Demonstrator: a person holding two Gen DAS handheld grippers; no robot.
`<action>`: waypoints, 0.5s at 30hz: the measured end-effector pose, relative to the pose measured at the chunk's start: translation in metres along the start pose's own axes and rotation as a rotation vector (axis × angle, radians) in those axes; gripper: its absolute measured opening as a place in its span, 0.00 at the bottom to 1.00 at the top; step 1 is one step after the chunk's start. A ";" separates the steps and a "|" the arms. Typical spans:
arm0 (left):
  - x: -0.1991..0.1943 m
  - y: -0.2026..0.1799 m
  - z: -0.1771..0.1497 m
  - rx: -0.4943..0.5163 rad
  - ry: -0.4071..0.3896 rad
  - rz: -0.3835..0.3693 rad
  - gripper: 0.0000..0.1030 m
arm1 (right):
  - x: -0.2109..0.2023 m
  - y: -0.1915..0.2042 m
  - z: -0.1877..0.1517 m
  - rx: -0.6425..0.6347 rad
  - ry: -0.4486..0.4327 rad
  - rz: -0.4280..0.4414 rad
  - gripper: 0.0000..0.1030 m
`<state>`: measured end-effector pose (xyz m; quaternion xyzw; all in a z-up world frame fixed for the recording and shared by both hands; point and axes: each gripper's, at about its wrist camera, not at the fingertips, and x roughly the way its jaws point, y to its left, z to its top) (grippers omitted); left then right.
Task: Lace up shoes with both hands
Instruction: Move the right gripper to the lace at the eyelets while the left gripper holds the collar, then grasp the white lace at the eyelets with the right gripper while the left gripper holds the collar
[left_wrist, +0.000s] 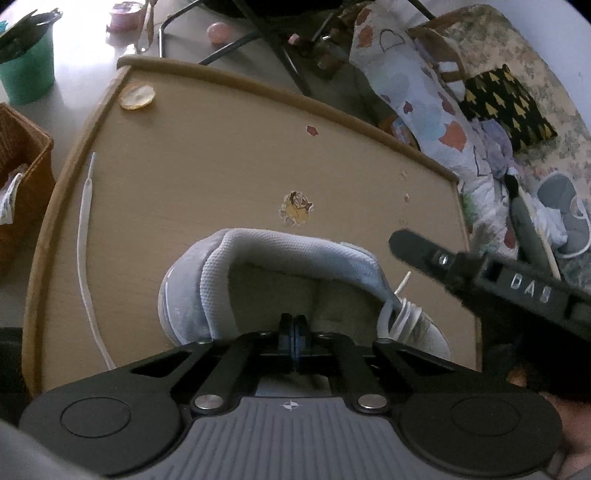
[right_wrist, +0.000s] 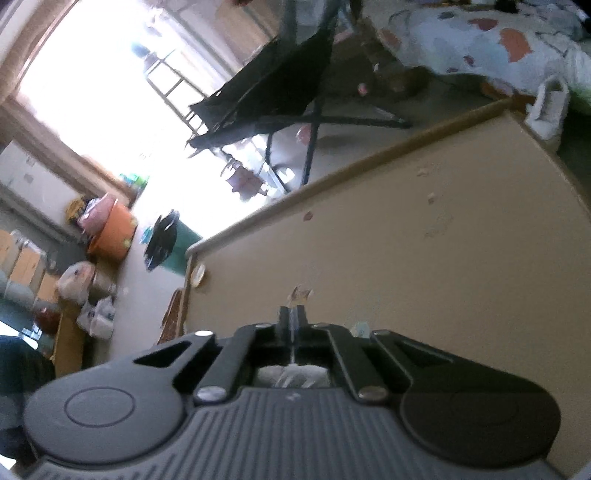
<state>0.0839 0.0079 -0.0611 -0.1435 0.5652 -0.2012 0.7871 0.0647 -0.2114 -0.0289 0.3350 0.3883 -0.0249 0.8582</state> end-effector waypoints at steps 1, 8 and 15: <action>0.000 0.000 0.000 0.007 0.000 0.004 0.07 | -0.001 -0.002 0.003 0.009 -0.009 0.000 0.00; -0.002 -0.001 0.002 0.009 -0.003 0.014 0.07 | -0.009 -0.020 0.010 0.141 -0.032 0.057 0.05; -0.004 0.001 0.000 0.018 -0.008 0.008 0.07 | 0.000 -0.004 -0.007 0.109 0.023 0.053 0.06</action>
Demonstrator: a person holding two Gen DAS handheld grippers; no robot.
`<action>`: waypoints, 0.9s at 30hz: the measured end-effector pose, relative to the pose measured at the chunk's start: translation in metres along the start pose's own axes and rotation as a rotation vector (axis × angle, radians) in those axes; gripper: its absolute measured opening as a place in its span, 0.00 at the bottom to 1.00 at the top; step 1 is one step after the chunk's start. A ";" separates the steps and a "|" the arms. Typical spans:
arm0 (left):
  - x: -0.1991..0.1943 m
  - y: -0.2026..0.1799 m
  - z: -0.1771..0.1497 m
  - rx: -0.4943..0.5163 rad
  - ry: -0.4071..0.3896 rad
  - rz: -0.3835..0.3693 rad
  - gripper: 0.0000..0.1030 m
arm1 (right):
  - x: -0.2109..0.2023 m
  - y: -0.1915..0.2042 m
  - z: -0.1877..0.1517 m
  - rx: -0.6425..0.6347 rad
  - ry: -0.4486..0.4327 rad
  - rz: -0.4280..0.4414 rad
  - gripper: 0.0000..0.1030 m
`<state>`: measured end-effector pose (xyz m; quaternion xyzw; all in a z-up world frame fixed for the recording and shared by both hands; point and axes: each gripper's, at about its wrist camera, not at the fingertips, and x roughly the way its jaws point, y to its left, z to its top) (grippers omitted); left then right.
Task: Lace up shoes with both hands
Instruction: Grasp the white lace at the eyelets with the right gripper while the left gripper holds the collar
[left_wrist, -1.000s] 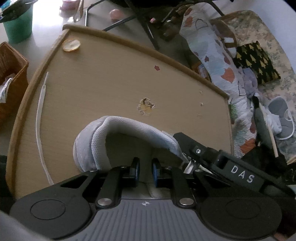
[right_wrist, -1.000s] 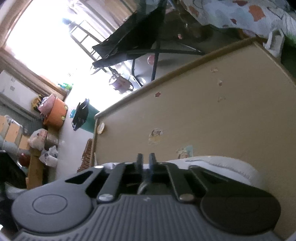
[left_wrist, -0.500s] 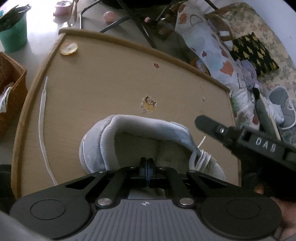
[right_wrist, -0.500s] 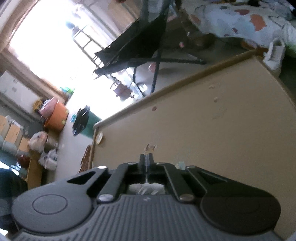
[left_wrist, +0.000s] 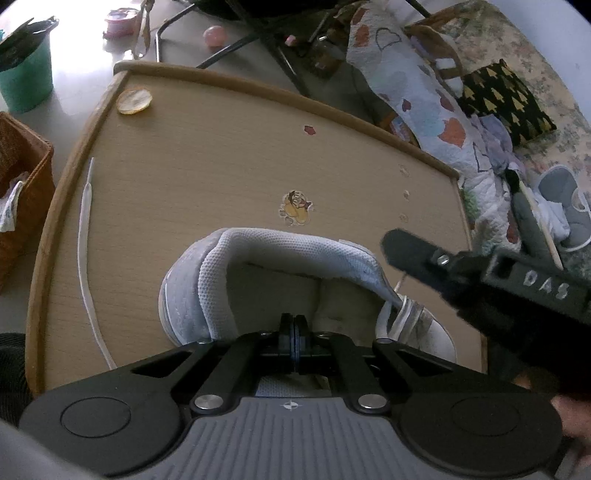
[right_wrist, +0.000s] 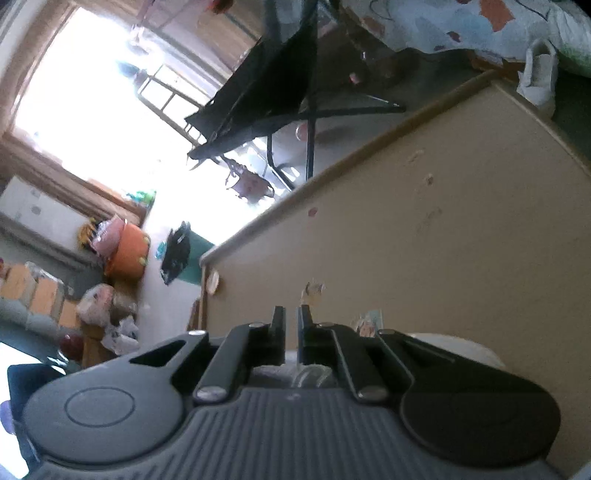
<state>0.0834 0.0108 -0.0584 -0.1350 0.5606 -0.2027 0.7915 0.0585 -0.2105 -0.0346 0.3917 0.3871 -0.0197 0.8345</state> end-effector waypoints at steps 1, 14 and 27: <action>0.000 0.001 -0.001 -0.001 -0.001 -0.001 0.07 | 0.002 0.001 -0.002 -0.007 0.003 -0.006 0.06; -0.003 -0.016 -0.022 -0.016 -0.017 0.003 0.07 | -0.001 -0.007 -0.004 0.045 -0.042 0.021 0.16; -0.005 -0.012 -0.024 -0.020 -0.021 -0.012 0.07 | 0.005 0.000 -0.013 -0.027 -0.013 -0.028 0.19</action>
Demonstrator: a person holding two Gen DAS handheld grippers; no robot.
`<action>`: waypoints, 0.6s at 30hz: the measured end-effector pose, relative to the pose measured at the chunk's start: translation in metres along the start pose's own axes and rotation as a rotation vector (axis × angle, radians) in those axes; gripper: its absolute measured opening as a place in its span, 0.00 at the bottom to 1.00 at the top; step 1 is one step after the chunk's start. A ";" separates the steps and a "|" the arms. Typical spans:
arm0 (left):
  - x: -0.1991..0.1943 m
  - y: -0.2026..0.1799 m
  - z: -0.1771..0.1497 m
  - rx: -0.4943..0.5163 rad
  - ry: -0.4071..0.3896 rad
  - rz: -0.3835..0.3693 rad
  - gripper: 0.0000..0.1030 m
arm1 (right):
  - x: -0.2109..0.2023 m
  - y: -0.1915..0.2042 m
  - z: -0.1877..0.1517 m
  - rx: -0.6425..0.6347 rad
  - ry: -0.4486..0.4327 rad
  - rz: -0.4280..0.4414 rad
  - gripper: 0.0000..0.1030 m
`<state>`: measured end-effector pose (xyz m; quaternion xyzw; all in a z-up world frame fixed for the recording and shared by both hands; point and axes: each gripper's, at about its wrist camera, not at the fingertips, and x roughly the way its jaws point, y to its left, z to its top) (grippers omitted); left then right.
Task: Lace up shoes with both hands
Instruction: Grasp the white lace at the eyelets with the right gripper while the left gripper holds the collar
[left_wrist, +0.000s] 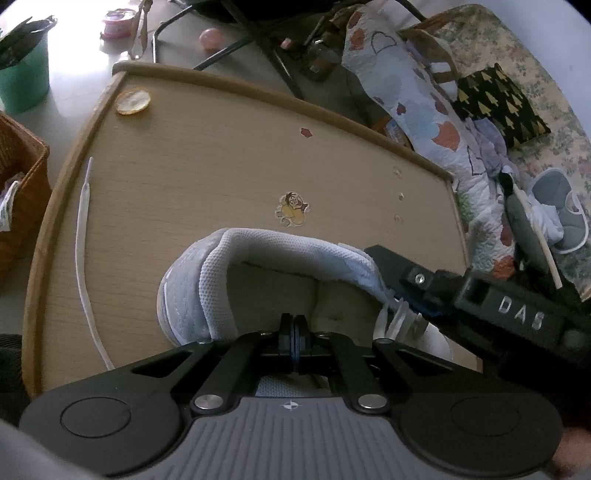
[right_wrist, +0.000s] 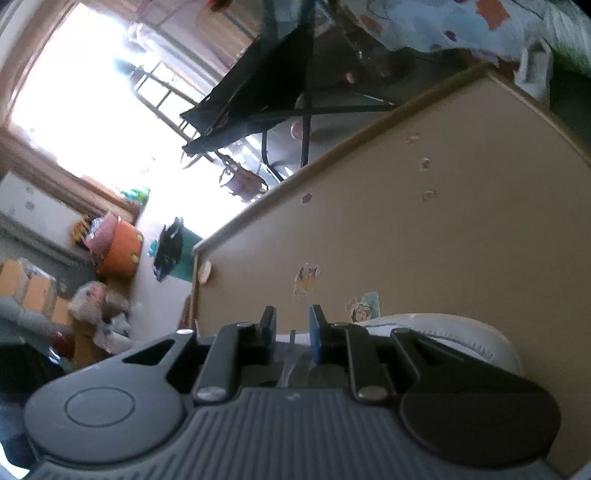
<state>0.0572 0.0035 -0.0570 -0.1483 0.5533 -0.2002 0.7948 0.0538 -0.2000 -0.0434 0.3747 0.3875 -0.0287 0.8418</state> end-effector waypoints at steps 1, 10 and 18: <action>0.000 0.000 0.000 -0.001 0.000 0.001 0.07 | -0.001 0.002 -0.001 -0.019 -0.002 -0.008 0.18; 0.001 -0.002 0.002 0.026 0.004 0.002 0.07 | -0.004 0.014 0.000 -0.144 0.000 -0.040 0.02; 0.001 0.002 0.004 0.045 0.004 -0.015 0.07 | -0.006 0.014 0.008 -0.182 -0.018 -0.043 0.02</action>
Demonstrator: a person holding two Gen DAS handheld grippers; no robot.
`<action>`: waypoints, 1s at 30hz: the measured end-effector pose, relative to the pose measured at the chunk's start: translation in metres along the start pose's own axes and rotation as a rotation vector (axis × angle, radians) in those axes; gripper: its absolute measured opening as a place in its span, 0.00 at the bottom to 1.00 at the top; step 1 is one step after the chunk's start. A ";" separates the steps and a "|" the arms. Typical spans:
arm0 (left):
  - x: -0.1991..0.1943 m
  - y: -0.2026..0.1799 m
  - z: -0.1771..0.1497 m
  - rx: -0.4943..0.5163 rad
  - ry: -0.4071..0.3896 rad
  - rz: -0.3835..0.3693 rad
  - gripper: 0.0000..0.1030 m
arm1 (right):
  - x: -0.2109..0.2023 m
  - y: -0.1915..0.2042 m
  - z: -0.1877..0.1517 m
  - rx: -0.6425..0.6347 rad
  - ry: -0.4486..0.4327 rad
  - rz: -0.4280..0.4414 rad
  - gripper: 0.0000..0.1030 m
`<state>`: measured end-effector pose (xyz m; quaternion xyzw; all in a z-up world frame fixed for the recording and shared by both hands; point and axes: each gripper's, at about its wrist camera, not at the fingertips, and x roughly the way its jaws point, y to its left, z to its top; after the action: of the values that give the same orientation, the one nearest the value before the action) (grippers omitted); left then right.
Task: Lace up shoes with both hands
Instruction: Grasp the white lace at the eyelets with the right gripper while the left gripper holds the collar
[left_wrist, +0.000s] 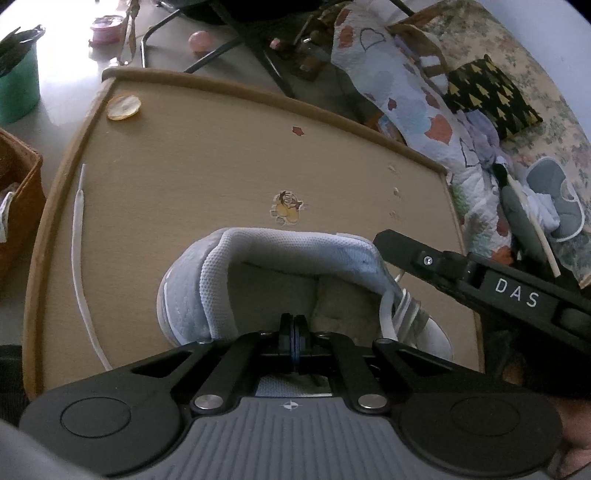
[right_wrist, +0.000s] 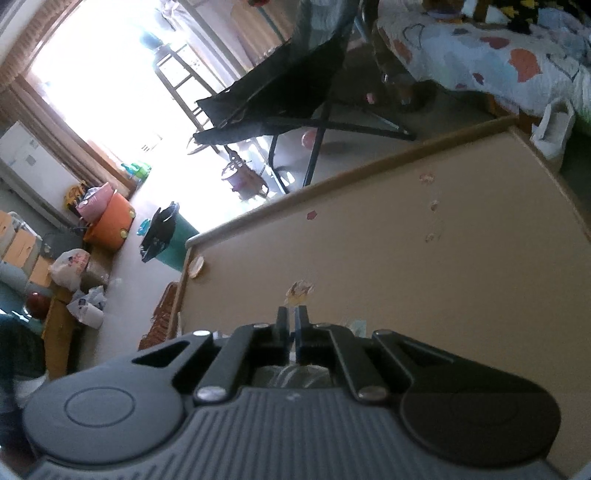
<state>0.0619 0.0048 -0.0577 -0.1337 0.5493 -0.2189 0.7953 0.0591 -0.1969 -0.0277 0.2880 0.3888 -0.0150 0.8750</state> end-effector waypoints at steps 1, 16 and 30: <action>0.000 0.000 0.000 0.001 0.001 -0.001 0.07 | 0.000 0.000 0.000 -0.006 -0.003 -0.002 0.02; -0.001 0.003 -0.001 0.013 0.005 -0.001 0.07 | -0.001 -0.018 0.013 0.023 -0.039 -0.057 0.00; -0.001 0.004 -0.001 0.015 0.002 0.006 0.07 | -0.010 -0.029 -0.007 0.320 0.012 0.106 0.17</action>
<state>0.0617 0.0085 -0.0584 -0.1260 0.5489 -0.2209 0.7962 0.0402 -0.2195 -0.0388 0.4438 0.3707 -0.0288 0.8154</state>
